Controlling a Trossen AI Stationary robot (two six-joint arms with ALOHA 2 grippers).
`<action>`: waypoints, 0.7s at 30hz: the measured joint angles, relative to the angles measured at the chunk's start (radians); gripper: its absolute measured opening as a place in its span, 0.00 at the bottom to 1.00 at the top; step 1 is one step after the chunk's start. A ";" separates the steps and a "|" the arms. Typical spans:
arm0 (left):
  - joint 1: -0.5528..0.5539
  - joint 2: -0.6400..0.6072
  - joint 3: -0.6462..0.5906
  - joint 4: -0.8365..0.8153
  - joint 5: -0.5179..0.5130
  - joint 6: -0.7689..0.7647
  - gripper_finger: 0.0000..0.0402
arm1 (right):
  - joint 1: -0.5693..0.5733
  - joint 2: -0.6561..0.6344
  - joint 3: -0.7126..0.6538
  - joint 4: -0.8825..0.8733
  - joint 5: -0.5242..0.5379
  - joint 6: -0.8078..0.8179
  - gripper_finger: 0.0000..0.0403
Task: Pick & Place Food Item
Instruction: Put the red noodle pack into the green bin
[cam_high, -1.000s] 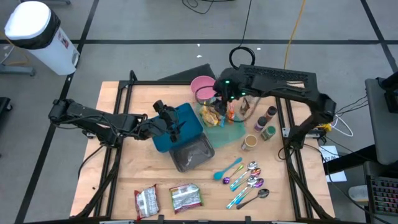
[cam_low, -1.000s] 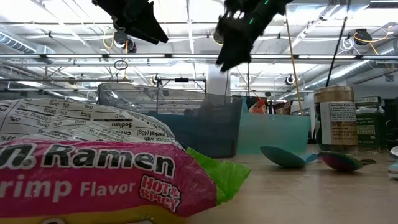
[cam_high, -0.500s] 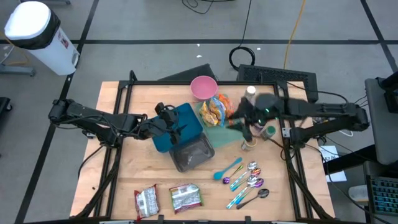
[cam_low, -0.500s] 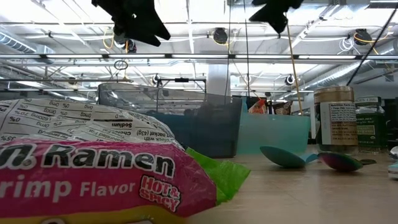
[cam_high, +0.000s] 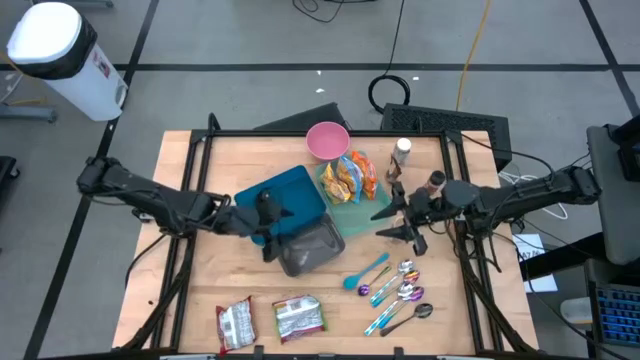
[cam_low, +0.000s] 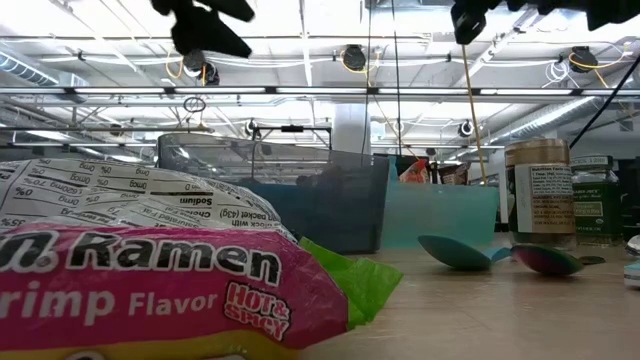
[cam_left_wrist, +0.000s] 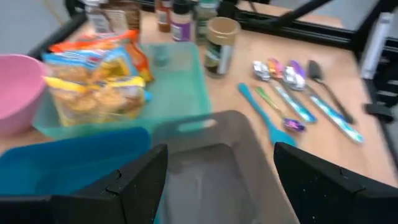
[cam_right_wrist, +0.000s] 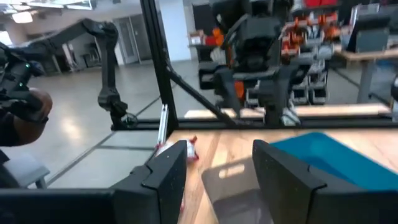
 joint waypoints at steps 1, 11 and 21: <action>-0.017 -0.001 0.000 -0.003 0.000 -0.013 0.74 | 0.000 0.000 0.000 0.005 0.000 -0.002 0.43; -0.154 0.002 0.000 -0.081 0.156 -0.199 0.74 | 0.000 0.000 0.000 0.036 0.000 -0.001 0.43; -0.384 0.073 -0.001 -0.413 0.277 -0.784 0.74 | 0.000 0.016 0.000 0.043 0.000 0.017 0.42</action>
